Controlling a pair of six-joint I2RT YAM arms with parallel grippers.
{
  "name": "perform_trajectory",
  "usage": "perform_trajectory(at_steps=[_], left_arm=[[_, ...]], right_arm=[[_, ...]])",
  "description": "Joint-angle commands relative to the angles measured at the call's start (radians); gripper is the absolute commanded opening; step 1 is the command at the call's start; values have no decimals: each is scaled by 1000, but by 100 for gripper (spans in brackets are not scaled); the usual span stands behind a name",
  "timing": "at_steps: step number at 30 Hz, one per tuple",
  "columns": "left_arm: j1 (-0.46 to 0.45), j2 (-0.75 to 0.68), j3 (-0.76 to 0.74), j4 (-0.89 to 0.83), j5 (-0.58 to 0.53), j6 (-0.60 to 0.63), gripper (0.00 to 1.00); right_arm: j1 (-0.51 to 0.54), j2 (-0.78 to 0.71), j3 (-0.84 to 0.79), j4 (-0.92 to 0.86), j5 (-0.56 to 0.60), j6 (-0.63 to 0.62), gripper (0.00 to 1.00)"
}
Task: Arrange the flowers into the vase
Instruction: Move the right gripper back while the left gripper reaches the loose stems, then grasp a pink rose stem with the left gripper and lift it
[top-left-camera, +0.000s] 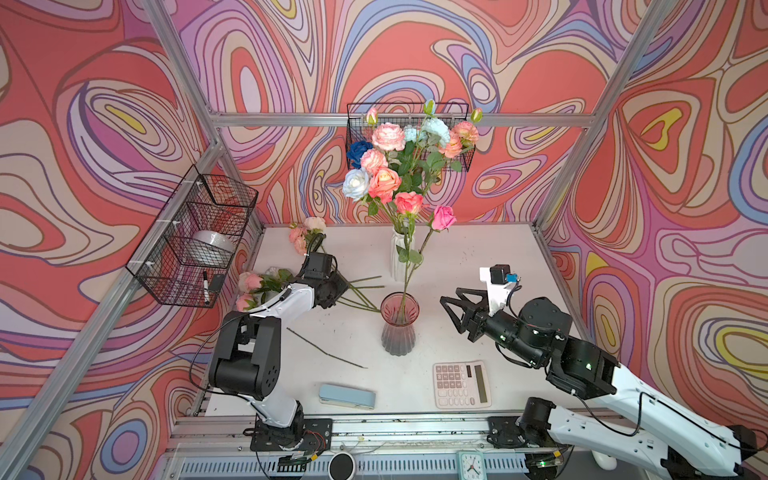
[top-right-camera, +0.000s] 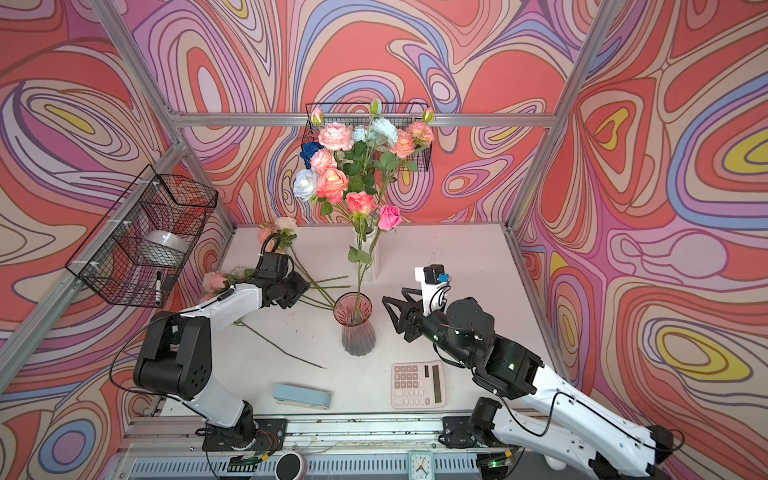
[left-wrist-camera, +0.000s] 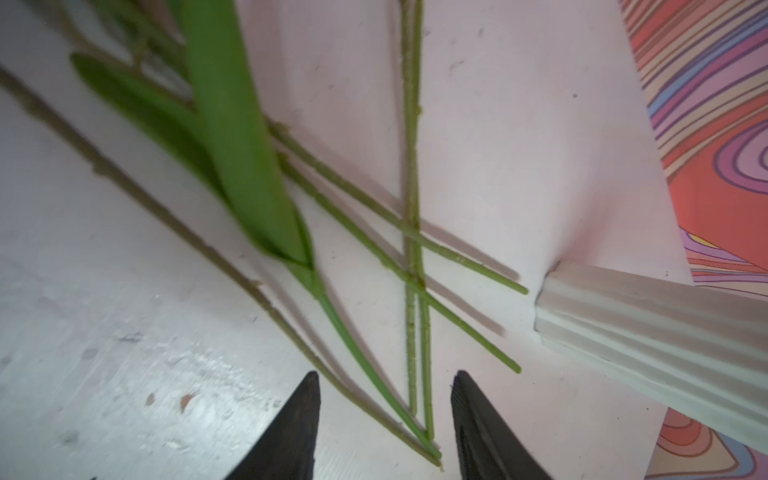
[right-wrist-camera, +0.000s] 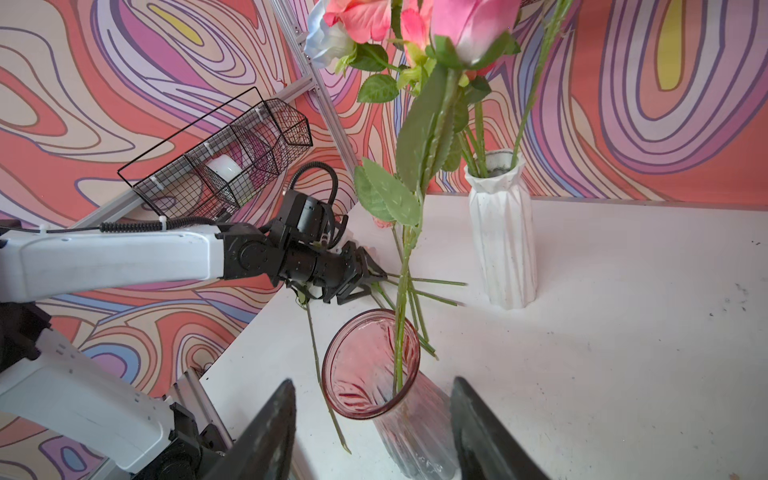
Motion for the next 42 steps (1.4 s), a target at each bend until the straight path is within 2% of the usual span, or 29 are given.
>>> perform_trajectory(at_steps=[1,6,9,15,22,24,29,32,42], left_arm=[[5,-5,-21,-25,-47,-90,55],[6,65,5,-41,-57,-113,53],[5,102,22,-41,-56,-114,46],[8,131,62,-104,-94,-112,42],[19,173,116,-213,-113,-62,26],[20,181,113,-220,-120,-49,23],[25,198,108,-188,-97,-41,7],[25,156,104,-160,-99,-48,0],[25,-183,88,-159,-173,21,0]], right_arm=[[5,1,-9,-10,21,-10,61],[5,-2,-12,-13,23,-11,61],[5,-14,-16,-20,30,-7,60],[5,-33,-14,-40,48,-8,60],[5,-44,-18,-44,56,-16,60],[5,-48,-22,-44,59,-15,60],[5,-49,-27,-38,65,-18,60],[5,-49,-19,-42,64,-21,60],[5,-53,-20,-36,61,-19,60]])
